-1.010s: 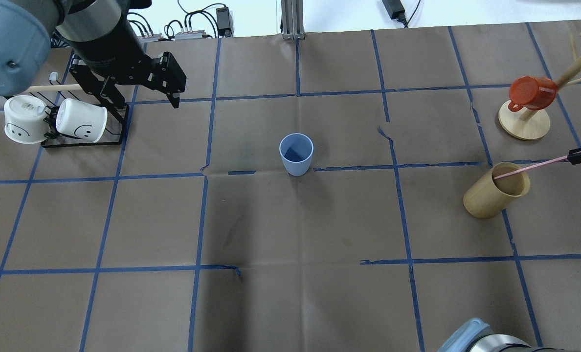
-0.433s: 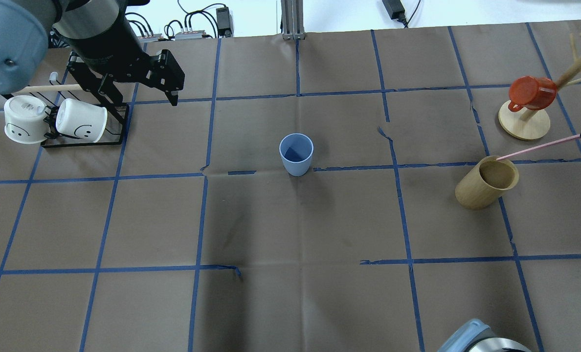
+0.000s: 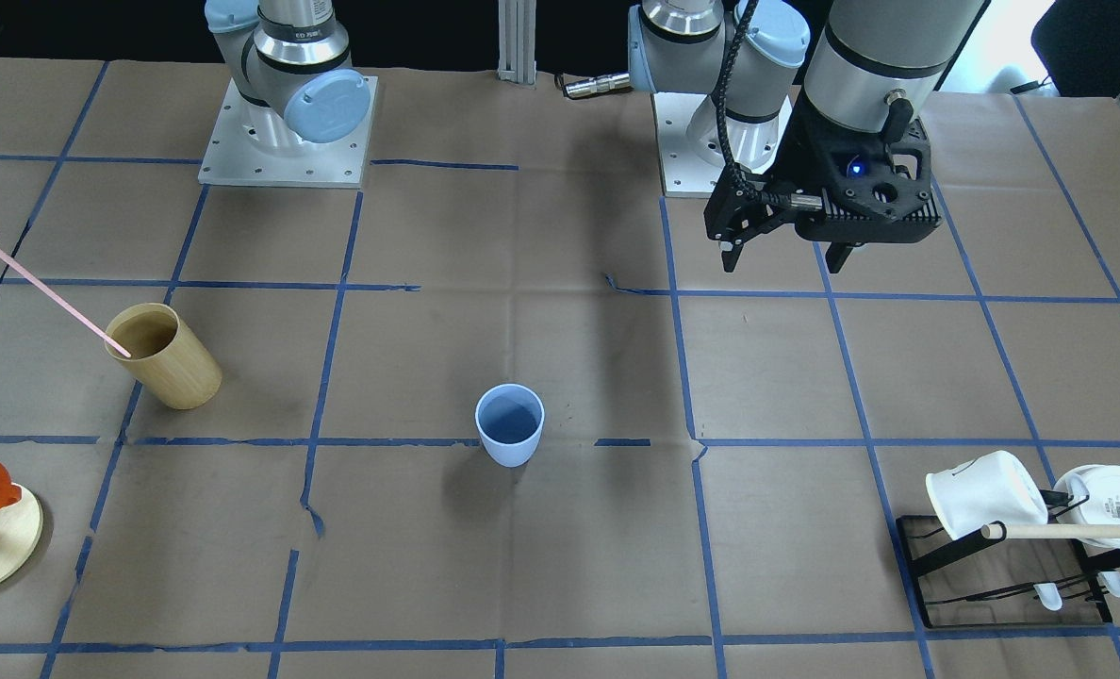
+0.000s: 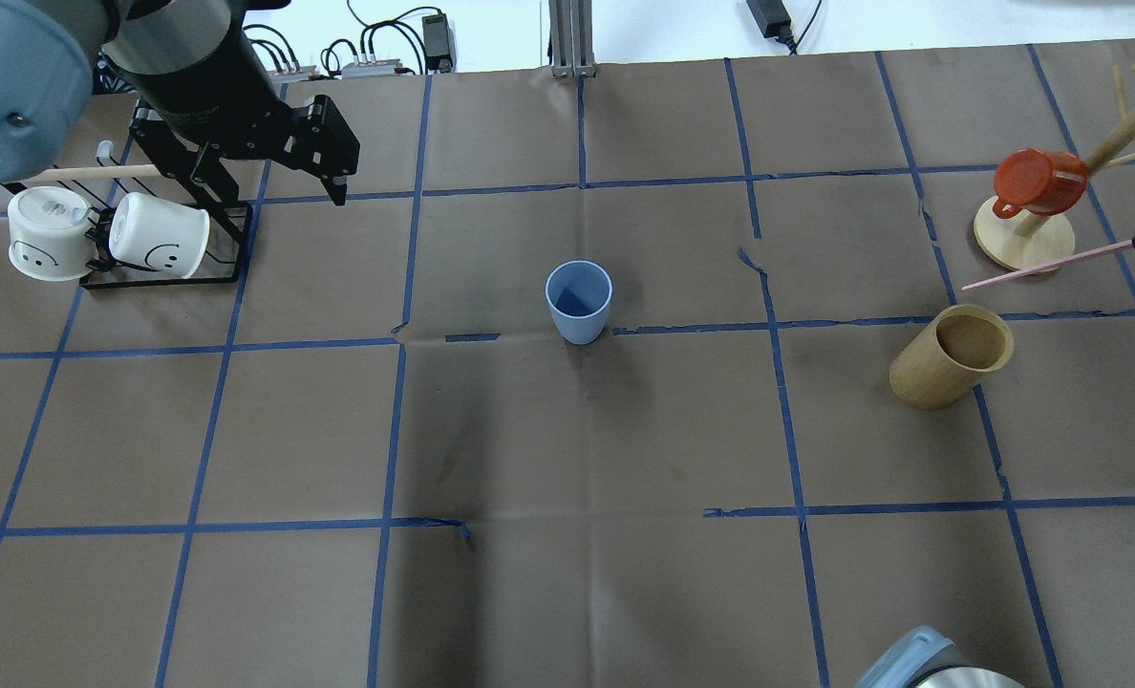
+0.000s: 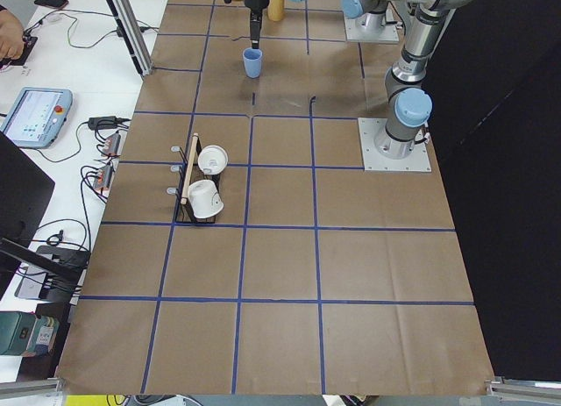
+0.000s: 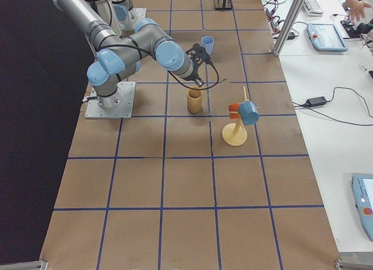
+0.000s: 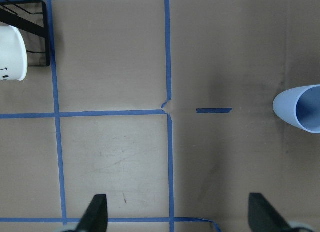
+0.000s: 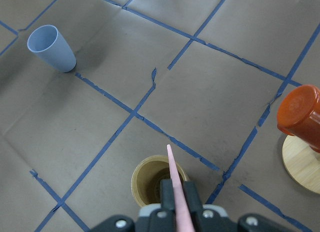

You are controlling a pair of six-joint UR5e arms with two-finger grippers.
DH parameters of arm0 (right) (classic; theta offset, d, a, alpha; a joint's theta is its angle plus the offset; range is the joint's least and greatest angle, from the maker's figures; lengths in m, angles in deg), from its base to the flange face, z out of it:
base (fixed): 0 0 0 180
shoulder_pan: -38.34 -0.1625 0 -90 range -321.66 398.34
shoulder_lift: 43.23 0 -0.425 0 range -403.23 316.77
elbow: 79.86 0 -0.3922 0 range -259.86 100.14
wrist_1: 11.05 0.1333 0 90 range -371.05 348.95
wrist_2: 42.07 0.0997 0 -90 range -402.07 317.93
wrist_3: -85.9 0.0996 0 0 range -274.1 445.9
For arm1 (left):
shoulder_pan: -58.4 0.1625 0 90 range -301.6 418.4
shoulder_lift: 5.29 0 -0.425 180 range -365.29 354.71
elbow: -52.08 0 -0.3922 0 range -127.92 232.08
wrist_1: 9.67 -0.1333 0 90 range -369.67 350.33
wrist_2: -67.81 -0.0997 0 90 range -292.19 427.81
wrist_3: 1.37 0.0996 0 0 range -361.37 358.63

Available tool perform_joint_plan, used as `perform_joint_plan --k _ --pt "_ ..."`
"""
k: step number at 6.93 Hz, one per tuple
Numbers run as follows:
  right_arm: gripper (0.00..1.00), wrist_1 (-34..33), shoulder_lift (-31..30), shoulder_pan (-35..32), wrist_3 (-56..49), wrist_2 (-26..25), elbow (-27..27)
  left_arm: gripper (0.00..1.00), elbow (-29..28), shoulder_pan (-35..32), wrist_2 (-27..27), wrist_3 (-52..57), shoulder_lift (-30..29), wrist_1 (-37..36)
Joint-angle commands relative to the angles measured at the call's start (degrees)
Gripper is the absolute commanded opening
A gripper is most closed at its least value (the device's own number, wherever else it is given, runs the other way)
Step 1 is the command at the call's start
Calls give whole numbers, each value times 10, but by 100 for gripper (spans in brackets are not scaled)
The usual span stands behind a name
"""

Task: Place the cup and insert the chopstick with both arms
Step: 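Pull the pink chopstick up out of the bamboo cup with the right gripper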

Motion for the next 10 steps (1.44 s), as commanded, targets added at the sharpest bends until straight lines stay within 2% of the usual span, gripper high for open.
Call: perform_joint_plan --k 1,2,3,5,6,8,9,10 --pt "8 42 -7 -24 65 -5 -69 100 -3 0 2 -1 1 0" --pt "9 50 -4 -50 113 -10 -103 100 -4 0 3 0 -1 0" --pt "9 45 -2 -89 166 -29 -105 100 -4 0 4 0 0 0" --pt "9 -28 6 -241 249 -91 -103 100 -4 1 5 -2 -1 -1" --pt "9 -39 15 -310 341 -113 -100 100 -4 1 5 -2 0 -1" --pt "9 -111 61 -410 518 -119 -102 100 -4 0 6 -2 0 0" --pt "9 -173 80 -468 623 -149 -108 100 -4 0 6 -2 1 0" --pt "9 -198 104 -498 656 -188 -108 100 -4 0 5 -2 1 0"
